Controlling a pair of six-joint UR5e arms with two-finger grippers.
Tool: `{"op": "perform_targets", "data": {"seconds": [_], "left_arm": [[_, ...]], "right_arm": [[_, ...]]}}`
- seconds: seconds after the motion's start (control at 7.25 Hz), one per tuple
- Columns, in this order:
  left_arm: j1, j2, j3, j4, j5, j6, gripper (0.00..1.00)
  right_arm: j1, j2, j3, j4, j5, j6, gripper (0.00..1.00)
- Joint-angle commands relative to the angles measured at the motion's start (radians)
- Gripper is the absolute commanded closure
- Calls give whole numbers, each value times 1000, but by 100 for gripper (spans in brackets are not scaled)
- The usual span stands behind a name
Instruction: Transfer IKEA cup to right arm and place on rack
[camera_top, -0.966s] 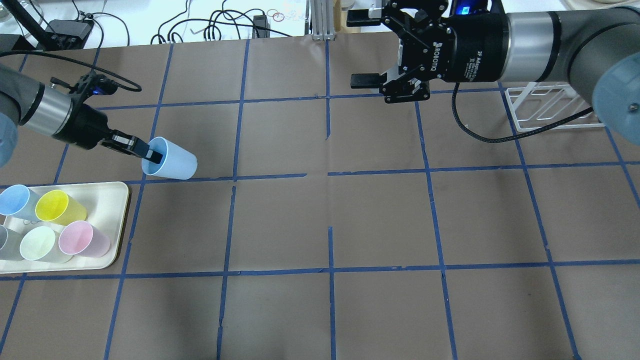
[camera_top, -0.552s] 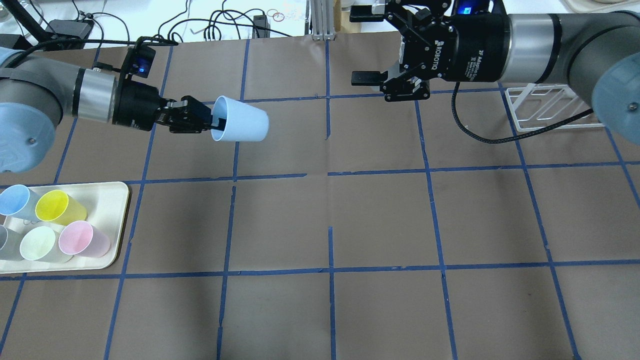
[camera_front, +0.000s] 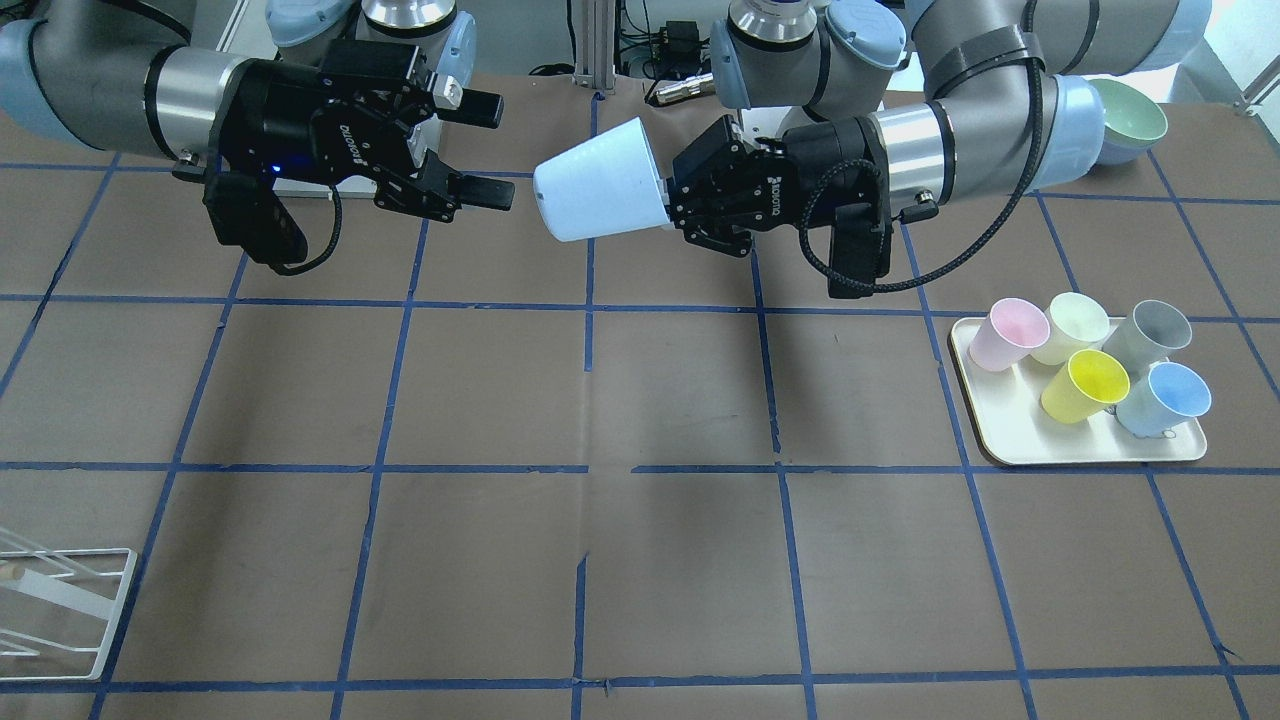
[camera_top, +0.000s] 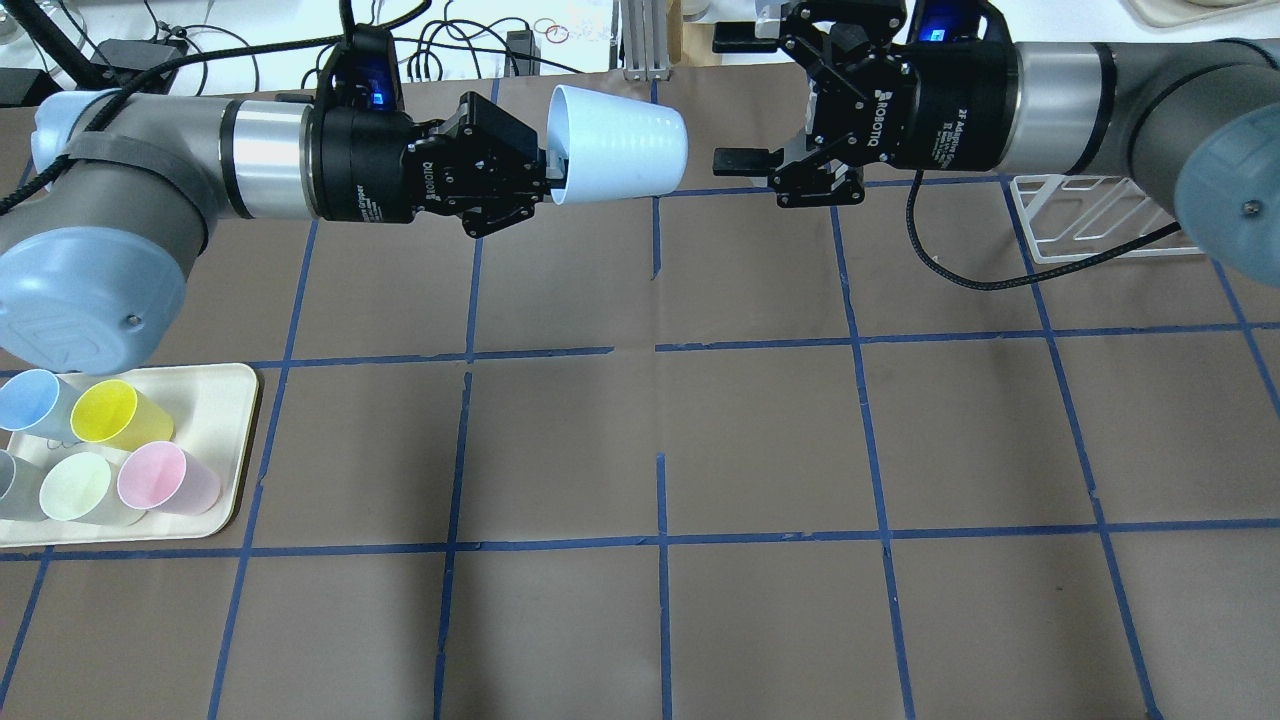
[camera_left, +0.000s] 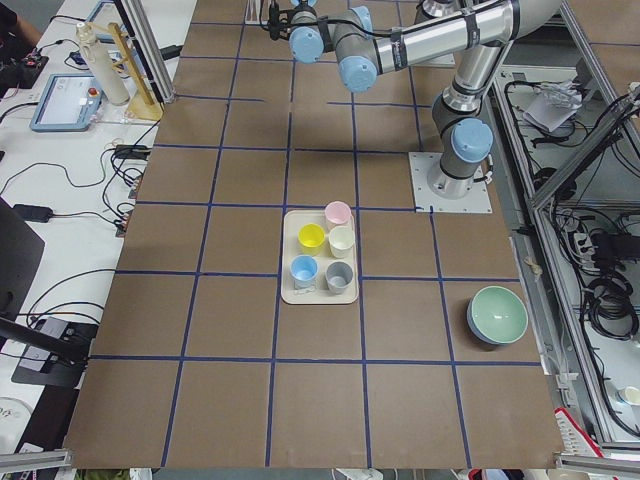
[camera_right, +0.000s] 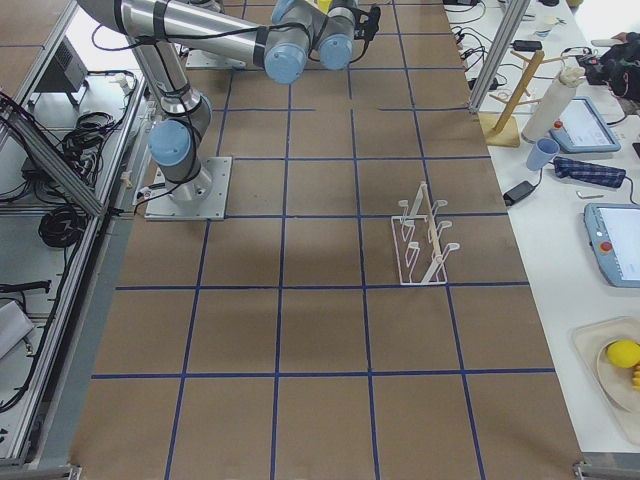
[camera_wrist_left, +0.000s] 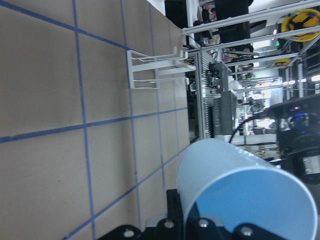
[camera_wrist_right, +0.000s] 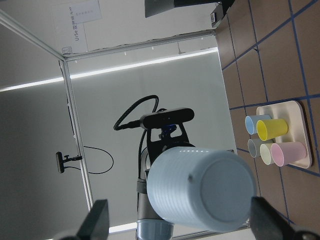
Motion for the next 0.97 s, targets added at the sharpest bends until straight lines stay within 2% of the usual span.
{"op": "perform_targets", "data": {"seconds": [0.0, 0.14, 0.28, 0.55, 0.83], "left_arm": [[-4, 16, -2, 1, -37, -34, 100], [-13, 22, -2, 3, -45, -55, 100], [-16, 21, -2, 1, -96, -60, 100], [-18, 11, -3, 3, -106, -61, 100], [-63, 13, -2, 6, -112, -66, 100]], "right_arm": [[-37, 1, -1, 2, -10, -1, 0], [-34, -3, 0, 2, -8, 1, 0], [-27, -8, 3, 5, -1, 10, 0], [-17, -11, 3, 93, 2, 11, 0], [5, -16, -9, 104, 24, 65, 0]]}}
